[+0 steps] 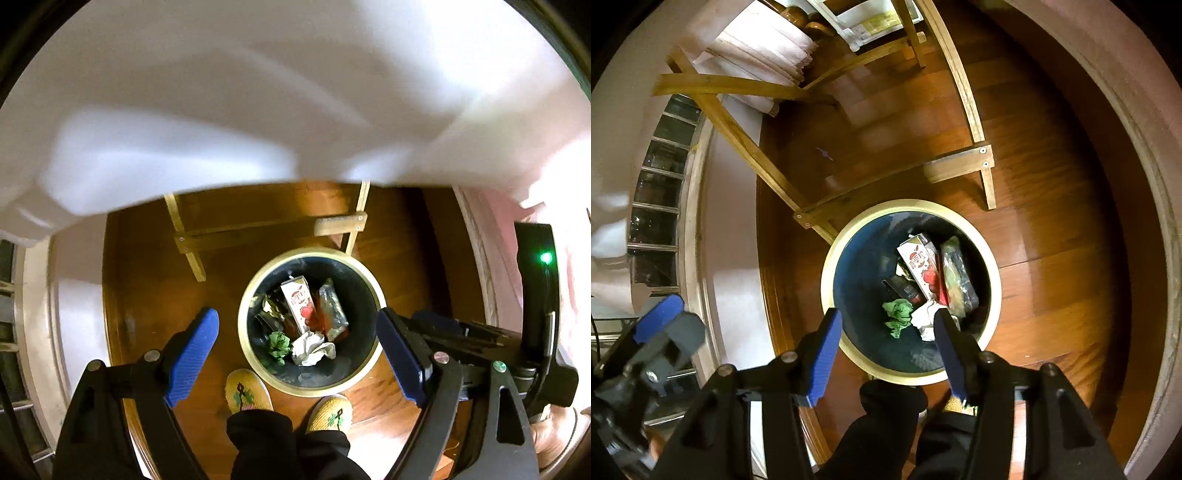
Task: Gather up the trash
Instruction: 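Lower both tools over the bin and open them to drop the green wrappers, then raise both tools back above the table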
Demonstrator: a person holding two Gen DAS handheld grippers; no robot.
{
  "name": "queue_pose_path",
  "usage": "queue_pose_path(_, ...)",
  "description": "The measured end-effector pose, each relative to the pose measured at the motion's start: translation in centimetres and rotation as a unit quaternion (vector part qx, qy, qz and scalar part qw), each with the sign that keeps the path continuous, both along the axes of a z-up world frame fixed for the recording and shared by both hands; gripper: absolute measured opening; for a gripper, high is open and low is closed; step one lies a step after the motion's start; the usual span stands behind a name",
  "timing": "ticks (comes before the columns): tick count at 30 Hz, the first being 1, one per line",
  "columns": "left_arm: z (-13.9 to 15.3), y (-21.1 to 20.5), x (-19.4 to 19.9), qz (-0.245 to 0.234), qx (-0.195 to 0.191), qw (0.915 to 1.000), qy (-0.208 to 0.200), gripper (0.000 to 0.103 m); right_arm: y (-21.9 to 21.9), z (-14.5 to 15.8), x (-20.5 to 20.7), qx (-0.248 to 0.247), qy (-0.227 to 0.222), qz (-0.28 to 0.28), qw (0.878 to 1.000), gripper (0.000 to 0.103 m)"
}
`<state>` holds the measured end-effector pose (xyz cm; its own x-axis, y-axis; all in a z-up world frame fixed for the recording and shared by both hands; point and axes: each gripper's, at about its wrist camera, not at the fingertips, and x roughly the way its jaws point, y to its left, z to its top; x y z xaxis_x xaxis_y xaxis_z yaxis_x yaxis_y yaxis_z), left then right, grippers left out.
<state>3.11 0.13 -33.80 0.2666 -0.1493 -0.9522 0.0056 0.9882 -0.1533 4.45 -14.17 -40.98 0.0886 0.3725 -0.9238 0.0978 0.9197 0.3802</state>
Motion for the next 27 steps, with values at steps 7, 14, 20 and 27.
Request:
queue_pose_path(7, 6.2, 1.5, -0.9, 0.019, -0.006, 0.9996, -0.021, 0.086, 0.1, 6.0, -0.7, 0.011, -0.029, 0.007, 1.000, 0.053)
queue_pose_path(14, 15.5, 1.7, -1.5, -0.003, 0.002, 0.9986, -0.052, 0.086, -0.2, 14.8, -2.0, 0.026, -0.069, 0.019, 0.997, 0.053)
queue_pose_path(20, 24.6, 1.4, -0.8, -0.017, 0.011, 0.9947, -0.100, 0.086, -1.0, 23.3, -2.4, 0.043, -0.121, 0.025, 0.991, 0.053)
queue_pose_path(27, 34.4, 1.1, 0.8, -0.016, 0.048, 0.9837, -0.172, 0.086, -2.3, 32.0, -0.7, 0.061, -0.204, 0.024, 0.977, 0.053)
